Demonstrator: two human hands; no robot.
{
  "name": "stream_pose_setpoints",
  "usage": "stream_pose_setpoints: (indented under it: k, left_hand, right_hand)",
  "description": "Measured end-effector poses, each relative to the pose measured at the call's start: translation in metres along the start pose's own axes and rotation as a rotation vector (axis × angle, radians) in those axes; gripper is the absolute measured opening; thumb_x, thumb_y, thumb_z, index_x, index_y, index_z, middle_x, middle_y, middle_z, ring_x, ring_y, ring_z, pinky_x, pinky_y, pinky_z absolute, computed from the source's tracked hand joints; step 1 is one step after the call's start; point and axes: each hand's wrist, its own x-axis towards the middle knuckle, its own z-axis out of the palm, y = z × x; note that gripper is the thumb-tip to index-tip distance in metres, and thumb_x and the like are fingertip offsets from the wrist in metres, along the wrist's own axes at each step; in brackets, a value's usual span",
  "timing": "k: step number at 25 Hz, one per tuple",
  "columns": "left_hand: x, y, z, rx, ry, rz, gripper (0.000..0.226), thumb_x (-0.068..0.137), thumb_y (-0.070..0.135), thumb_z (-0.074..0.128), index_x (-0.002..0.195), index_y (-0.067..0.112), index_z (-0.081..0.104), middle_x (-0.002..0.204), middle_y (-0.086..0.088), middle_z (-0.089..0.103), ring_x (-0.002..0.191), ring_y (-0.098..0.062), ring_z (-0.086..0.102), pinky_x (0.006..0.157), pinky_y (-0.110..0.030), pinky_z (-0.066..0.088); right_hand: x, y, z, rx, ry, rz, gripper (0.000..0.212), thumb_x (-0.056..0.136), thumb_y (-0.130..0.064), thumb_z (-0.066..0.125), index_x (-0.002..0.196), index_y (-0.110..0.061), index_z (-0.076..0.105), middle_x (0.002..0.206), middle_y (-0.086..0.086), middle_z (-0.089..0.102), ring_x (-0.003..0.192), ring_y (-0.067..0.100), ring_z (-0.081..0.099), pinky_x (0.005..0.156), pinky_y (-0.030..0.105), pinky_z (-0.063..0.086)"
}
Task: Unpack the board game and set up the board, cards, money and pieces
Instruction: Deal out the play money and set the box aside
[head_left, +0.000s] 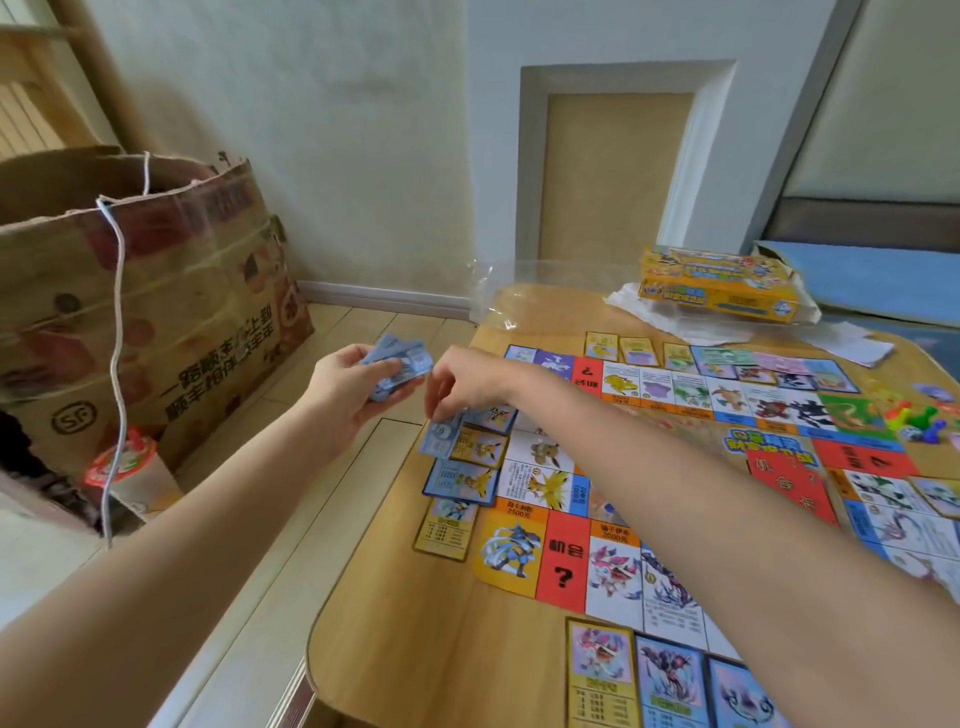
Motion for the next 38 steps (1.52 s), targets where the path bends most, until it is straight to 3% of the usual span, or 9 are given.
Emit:
stream_pose_setpoints:
  k: [5, 10, 13, 18, 24, 27, 29, 33, 38]
  left_hand:
    - [0.003, -0.005, -0.003, -0.016, -0.021, -0.035, 0.017, 0.088, -0.003, 0.056, 0.104, -0.001, 0.054, 0.096, -0.016, 0.061, 0.077, -0.021, 0.066, 0.055, -0.019, 0.056]
    - [0.006, -0.001, 0.027, -0.029, -0.088, -0.038, 0.013, 0.086, -0.007, 0.058, 0.098, -0.002, 0.054, 0.094, -0.014, 0.059, 0.080, -0.021, 0.063, 0.055, -0.019, 0.056]
    - [0.009, -0.001, 0.072, -0.041, -0.192, -0.029, 0.011, 0.085, -0.010, 0.057, 0.087, 0.000, 0.053, 0.089, -0.015, 0.058, 0.076, -0.022, 0.062, 0.055, -0.019, 0.057]
    - [0.013, -0.013, 0.160, -0.074, -0.321, -0.019, 0.010, 0.088, -0.006, 0.053, 0.097, -0.002, 0.052, 0.084, -0.013, 0.057, 0.072, -0.020, 0.059, 0.055, -0.020, 0.056]
    - [0.026, -0.022, 0.229, -0.056, -0.349, -0.059, 0.010, 0.088, -0.007, 0.052, 0.088, 0.003, 0.052, 0.084, -0.013, 0.056, 0.068, -0.019, 0.058, 0.048, -0.018, 0.054]
    - [0.034, -0.024, 0.242, -0.167, -0.309, -0.075, 0.011, 0.090, -0.006, 0.051, 0.085, 0.003, 0.050, 0.087, -0.016, 0.059, 0.054, -0.017, 0.065, 0.054, -0.021, 0.056]
    - [0.038, -0.027, 0.241, -0.136, -0.301, -0.079, 0.013, 0.090, -0.007, 0.051, 0.083, 0.004, 0.049, 0.087, -0.018, 0.060, 0.048, -0.014, 0.066, 0.055, -0.023, 0.056]
    - [0.044, -0.033, 0.233, -0.068, -0.281, -0.083, 0.012, 0.089, -0.006, 0.053, 0.085, 0.004, 0.050, 0.086, -0.018, 0.061, 0.049, -0.014, 0.066, 0.059, -0.025, 0.056]
    - [0.046, -0.030, 0.228, -0.075, -0.283, -0.098, 0.010, 0.089, -0.005, 0.054, 0.086, 0.004, 0.051, 0.088, -0.018, 0.061, 0.053, -0.016, 0.067, 0.056, -0.023, 0.056]
  right_hand:
    - [0.006, 0.010, 0.013, 0.002, 0.047, 0.021, 0.012, 0.079, -0.010, 0.071, 0.091, -0.012, 0.068, 0.076, -0.008, 0.050, 0.072, 0.007, 0.048, 0.058, 0.017, 0.035]
    - [-0.032, 0.027, -0.029, 0.317, 0.252, 0.073, 0.018, 0.087, -0.006, 0.061, 0.105, -0.003, 0.061, 0.082, 0.001, 0.059, 0.073, 0.012, 0.056, 0.067, 0.024, 0.048]
    - [-0.071, 0.043, -0.051, 0.614, 0.333, 0.089, 0.006, 0.092, -0.006, 0.055, 0.096, -0.002, 0.057, 0.073, 0.008, 0.061, 0.057, 0.009, 0.059, 0.051, 0.014, 0.047]
    - [-0.113, 0.094, -0.071, 0.589, 0.502, 0.159, 0.018, 0.083, 0.009, 0.061, 0.076, -0.008, 0.057, 0.045, -0.006, 0.060, 0.041, -0.001, 0.056, 0.043, 0.012, 0.043]
    - [-0.139, 0.152, -0.090, 0.724, 0.650, 0.285, 0.020, 0.090, 0.008, 0.050, 0.078, -0.005, 0.060, 0.063, 0.007, 0.063, 0.046, 0.002, 0.058, 0.046, 0.012, 0.044]
    - [-0.142, 0.186, -0.099, 0.749, 0.865, 0.442, 0.012, 0.089, 0.007, 0.051, 0.089, 0.001, 0.061, 0.069, 0.009, 0.064, 0.054, 0.009, 0.059, 0.048, 0.014, 0.045]
    - [-0.135, 0.203, -0.101, 0.727, 0.979, 0.573, 0.011, 0.088, 0.007, 0.051, 0.090, 0.000, 0.060, 0.071, 0.011, 0.065, 0.056, 0.011, 0.059, 0.049, 0.016, 0.044]
    - [-0.106, 0.210, -0.093, 0.546, 0.914, 0.697, 0.021, 0.089, 0.000, 0.052, 0.071, -0.011, 0.057, 0.082, 0.015, 0.071, 0.051, 0.008, 0.055, 0.052, 0.021, 0.047]
    - [-0.089, 0.217, -0.089, 0.251, 0.858, 0.797, 0.020, 0.086, -0.004, 0.051, 0.083, 0.002, 0.070, 0.088, 0.013, 0.071, 0.083, 0.026, 0.066, 0.077, 0.035, 0.056]
